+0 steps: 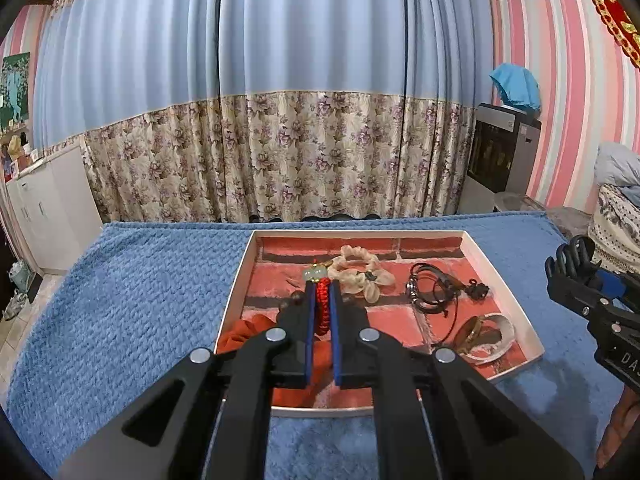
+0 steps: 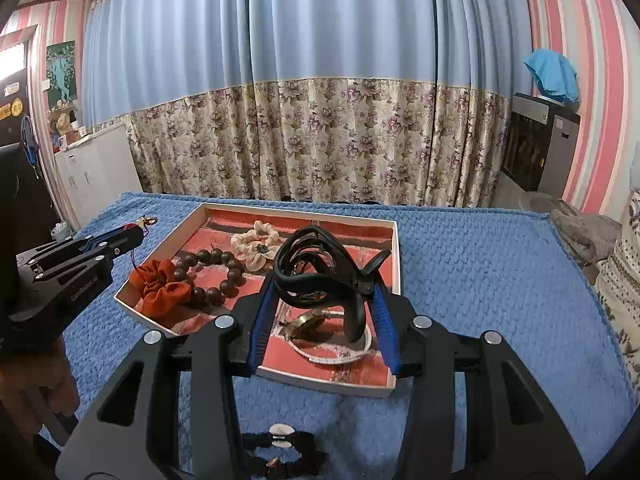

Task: Organize jewelry
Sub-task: 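Carry the tassel charm and claw clip over the red tray with both tools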

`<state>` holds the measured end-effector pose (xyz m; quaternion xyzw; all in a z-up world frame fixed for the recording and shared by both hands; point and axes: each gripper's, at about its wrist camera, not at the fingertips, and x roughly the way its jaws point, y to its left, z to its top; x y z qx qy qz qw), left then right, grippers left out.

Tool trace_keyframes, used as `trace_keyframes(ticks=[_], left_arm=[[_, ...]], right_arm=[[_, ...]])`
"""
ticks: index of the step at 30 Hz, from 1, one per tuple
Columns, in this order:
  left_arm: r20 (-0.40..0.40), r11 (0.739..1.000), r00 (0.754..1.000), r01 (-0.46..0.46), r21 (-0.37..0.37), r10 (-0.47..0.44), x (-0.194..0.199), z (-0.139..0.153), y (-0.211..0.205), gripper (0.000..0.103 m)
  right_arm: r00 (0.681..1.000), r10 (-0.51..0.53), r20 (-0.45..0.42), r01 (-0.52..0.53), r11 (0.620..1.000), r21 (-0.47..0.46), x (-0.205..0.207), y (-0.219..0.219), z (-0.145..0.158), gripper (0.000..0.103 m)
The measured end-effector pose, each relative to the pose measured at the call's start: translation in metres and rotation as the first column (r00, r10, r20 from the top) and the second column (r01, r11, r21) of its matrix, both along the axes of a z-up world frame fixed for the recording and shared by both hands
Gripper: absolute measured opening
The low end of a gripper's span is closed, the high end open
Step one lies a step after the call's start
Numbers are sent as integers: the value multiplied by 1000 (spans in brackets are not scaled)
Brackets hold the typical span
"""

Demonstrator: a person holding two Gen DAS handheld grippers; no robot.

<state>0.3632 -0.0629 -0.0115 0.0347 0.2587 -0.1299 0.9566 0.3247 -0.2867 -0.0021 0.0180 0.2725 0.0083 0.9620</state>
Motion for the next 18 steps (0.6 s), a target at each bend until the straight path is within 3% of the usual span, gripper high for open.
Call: trace_keyframes(ticks=[18], left_arm=[[-18,998,999,-33,52,34,34,-4,6,7]], right_arm=[[999,-32,-29,31,999,-21,32,-5,-1,45]])
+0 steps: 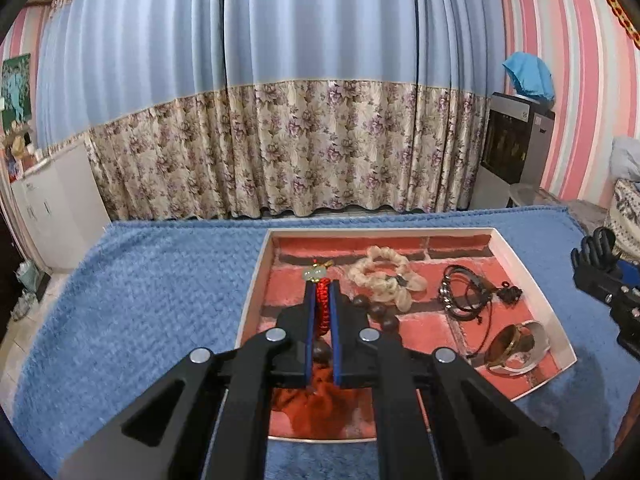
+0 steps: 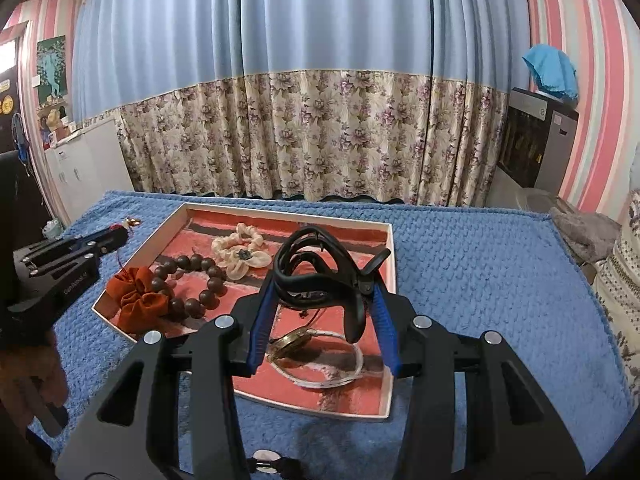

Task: Organize jewelry
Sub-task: 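Carry the tassel charm and claw clip over the red tray with both tools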

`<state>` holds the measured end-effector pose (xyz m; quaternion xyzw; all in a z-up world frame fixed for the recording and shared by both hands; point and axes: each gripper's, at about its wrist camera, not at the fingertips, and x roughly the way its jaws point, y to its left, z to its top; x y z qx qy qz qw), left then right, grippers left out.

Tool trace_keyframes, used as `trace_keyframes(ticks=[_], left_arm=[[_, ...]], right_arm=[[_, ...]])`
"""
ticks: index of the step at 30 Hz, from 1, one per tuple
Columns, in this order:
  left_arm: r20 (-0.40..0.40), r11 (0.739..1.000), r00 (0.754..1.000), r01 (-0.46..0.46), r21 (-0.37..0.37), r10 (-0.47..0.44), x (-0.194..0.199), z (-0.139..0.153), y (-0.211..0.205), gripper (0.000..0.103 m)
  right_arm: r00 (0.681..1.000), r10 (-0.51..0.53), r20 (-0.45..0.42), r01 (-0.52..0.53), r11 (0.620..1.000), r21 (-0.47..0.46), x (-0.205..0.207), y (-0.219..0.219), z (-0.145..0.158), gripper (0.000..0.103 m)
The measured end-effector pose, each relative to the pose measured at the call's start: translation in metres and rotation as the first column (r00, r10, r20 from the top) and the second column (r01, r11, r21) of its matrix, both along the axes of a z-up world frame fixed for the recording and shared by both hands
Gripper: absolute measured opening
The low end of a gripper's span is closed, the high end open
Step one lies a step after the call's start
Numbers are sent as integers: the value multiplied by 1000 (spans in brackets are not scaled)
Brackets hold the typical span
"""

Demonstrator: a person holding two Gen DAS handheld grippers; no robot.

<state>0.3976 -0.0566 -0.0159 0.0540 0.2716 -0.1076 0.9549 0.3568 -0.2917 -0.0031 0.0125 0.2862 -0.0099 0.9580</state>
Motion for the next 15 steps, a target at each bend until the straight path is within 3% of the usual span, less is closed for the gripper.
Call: trace_keyframes(ticks=[9,15], left_arm=[[-21,1000,1000,-11,-1,11,19,0,6,7],[-43,1000,999,-7,-2,7,29,-15,2,7]], right_arm=[[999,1,-34,-2,1000,-11,24,-3,3,44],[998,-8,-55,9,1000,15,35,-7,-15,45]])
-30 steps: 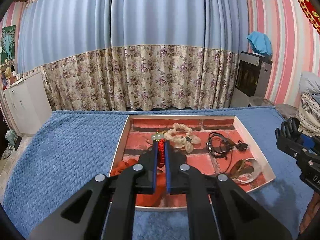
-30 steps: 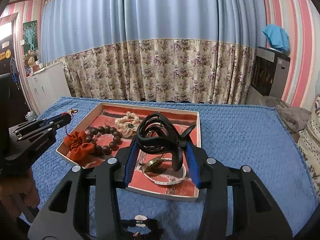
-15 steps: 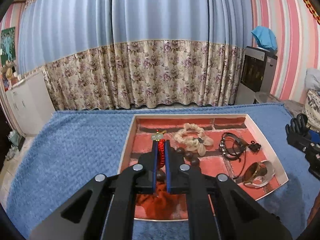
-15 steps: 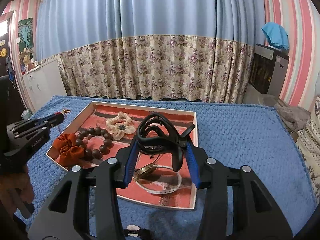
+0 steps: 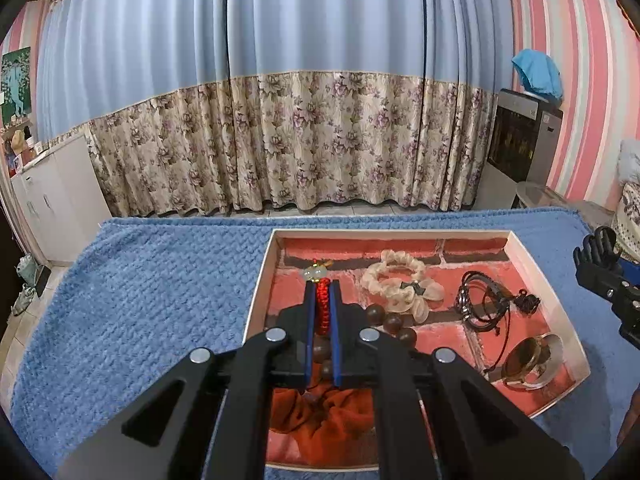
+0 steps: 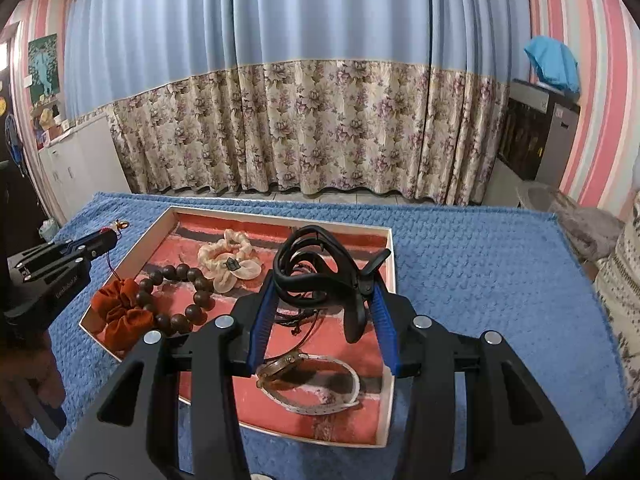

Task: Organize jewelry
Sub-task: 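Carry the tassel charm and claw clip over the red tray with both tools, then open the left tool on the tassel charm while the right tool releases the claw clip in the tray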

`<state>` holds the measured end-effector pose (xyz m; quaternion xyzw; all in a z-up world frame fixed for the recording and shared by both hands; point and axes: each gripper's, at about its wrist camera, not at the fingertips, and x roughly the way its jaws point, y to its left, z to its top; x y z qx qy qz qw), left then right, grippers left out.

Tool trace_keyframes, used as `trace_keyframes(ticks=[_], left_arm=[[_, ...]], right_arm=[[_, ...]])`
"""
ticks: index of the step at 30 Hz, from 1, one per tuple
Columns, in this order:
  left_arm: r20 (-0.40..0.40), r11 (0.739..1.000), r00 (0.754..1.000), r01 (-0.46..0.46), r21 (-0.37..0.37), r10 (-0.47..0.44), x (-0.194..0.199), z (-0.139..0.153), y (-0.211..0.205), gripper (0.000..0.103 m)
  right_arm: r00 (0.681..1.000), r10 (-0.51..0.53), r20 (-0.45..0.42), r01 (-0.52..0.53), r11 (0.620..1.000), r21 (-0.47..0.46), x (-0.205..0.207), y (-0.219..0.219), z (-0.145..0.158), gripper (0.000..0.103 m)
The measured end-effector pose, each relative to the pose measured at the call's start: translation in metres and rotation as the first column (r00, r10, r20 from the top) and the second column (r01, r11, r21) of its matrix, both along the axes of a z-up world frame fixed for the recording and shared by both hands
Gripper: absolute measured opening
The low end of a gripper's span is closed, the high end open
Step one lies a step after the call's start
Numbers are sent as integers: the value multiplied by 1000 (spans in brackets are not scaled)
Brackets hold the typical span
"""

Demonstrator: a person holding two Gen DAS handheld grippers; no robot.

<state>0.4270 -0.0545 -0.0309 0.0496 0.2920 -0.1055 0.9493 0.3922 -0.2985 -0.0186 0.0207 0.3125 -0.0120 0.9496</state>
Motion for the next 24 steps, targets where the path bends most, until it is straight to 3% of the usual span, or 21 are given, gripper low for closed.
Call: trace_keyframes(ticks=[24], left_arm=[[-96,999,995,15,30,-12,37,-51,-7,7]], right_arm=[[991,-8,-132,11,1000,23,49,-9,-64,45]])
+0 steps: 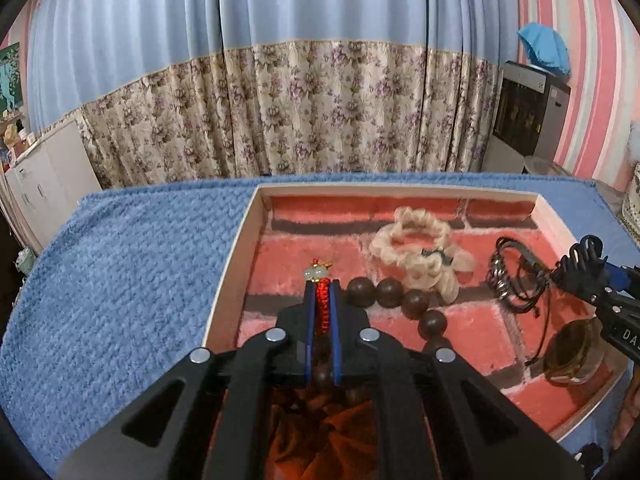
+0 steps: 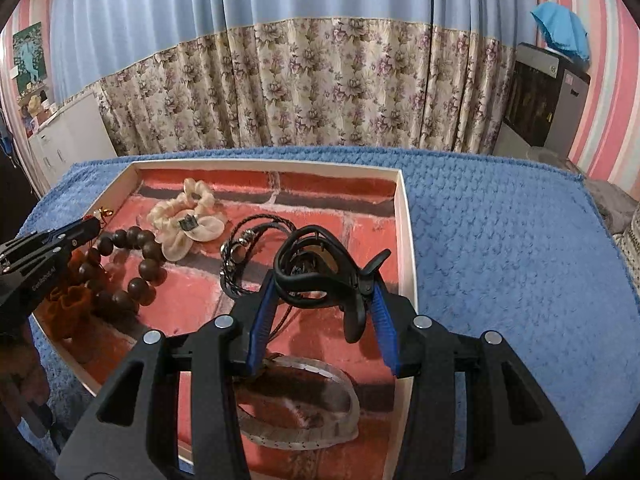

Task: Organize jewelry
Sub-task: 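Open the left tool on the tassel charm while the right tool releases the claw clip in the tray, then move both open tools back toward the red-ball hair tie and black scrunchie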

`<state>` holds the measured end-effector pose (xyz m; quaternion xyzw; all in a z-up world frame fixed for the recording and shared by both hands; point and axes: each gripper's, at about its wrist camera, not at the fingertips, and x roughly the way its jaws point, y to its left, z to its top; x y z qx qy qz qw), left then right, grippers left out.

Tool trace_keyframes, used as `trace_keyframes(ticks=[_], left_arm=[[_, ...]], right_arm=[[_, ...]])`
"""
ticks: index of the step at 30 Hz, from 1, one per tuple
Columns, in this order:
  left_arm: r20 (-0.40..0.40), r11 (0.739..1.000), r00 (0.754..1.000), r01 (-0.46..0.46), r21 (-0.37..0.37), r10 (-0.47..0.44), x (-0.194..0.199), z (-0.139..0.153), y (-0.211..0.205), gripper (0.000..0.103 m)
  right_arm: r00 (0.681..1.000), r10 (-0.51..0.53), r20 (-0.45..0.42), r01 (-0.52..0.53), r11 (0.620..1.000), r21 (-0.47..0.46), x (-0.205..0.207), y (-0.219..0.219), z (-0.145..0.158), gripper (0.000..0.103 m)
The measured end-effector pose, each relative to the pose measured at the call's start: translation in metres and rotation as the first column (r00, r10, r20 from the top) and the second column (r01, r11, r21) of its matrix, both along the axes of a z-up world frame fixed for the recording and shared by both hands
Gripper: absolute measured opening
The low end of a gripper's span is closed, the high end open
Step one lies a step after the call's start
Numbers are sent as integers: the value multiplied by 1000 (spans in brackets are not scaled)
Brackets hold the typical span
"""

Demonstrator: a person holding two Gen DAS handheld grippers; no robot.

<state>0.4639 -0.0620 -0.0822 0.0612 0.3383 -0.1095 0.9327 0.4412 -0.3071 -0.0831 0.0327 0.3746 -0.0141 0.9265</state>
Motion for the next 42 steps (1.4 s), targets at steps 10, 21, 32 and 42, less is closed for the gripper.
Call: trace_keyframes(ticks=[10,21,32,42], left_arm=[[-9,1000,1000,2,14,-2,1,-11,-3,10],[7,1000,1000,-13,-5,13,-2,-7,0,44],[114,999,993,-20,-39,25,-38,54,19,61],[179,994,979,-91,-65,102,-128,66,67,69]], right_arm=[[999,5,-34,-5,1000,6,5,-1,-11,45],[1000,3,-21,-3,1000,10,0,2,-10,59],[992,-6,126,6,1000,3,-44,-8,68,70],[989,-13,146,12,1000,13,-134,-18,72,75]])
